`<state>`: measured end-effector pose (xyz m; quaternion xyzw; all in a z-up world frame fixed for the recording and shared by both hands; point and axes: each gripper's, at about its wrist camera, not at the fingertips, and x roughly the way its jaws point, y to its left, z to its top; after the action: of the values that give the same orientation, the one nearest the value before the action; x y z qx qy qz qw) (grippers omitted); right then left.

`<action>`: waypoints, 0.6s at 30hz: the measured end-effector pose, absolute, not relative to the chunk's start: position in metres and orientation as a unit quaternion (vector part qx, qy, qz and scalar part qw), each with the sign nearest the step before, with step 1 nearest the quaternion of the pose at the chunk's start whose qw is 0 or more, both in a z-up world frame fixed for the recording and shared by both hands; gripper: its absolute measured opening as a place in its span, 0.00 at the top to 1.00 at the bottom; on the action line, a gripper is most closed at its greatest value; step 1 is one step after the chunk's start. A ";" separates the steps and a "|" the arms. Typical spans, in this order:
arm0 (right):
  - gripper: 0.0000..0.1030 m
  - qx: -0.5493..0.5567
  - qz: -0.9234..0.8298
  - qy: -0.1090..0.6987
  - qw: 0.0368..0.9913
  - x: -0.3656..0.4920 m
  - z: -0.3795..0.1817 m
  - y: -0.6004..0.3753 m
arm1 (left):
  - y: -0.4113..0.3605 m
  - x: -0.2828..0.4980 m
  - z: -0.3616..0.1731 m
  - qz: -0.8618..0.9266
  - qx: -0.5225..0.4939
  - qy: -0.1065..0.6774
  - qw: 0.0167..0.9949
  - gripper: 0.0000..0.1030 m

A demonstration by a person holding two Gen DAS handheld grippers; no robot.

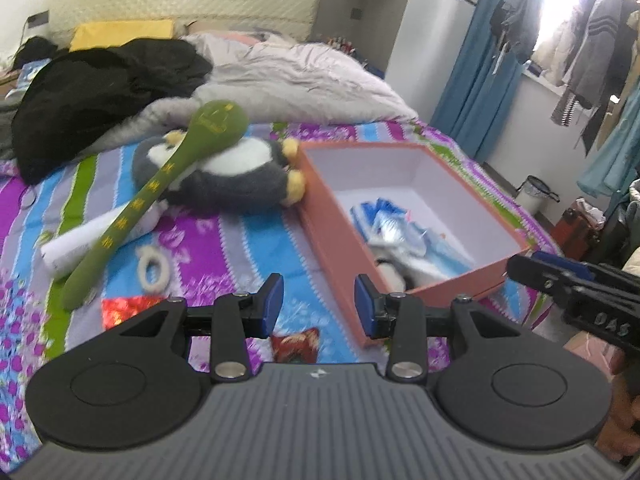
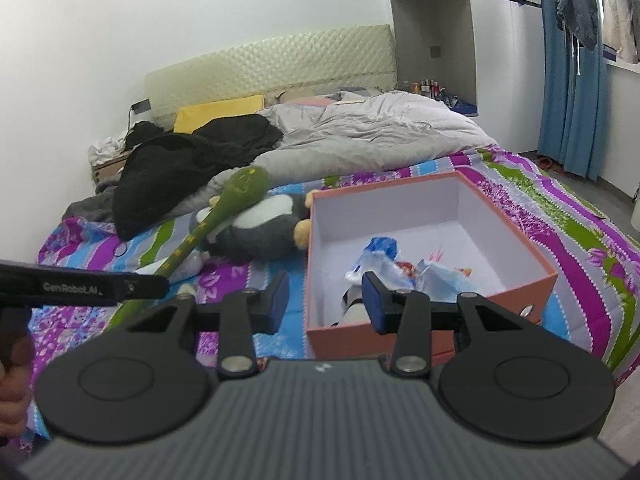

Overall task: Organize soft objects
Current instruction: 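Withdraw both grippers from the pink box back over the bed, then move right gripper down onto the brown candy wrapper on the sheet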

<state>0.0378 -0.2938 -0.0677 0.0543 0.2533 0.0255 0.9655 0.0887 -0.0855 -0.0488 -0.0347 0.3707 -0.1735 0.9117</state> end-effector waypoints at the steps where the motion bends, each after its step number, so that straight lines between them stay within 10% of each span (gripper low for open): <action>1: 0.58 0.056 0.029 0.255 0.965 0.036 -0.070 -0.291 | -0.081 0.086 -0.054 -0.168 -0.038 0.376 0.910 0.57; 18: 0.58 0.029 0.073 0.335 0.939 0.018 -0.127 -0.227 | -0.016 0.038 -0.095 -0.115 -0.069 0.399 0.907 0.57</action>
<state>0.0182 -0.2266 -0.1272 0.0288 0.3352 0.0730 0.9389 0.0379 -0.0158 -0.0948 -0.0693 0.3985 -0.1152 0.9072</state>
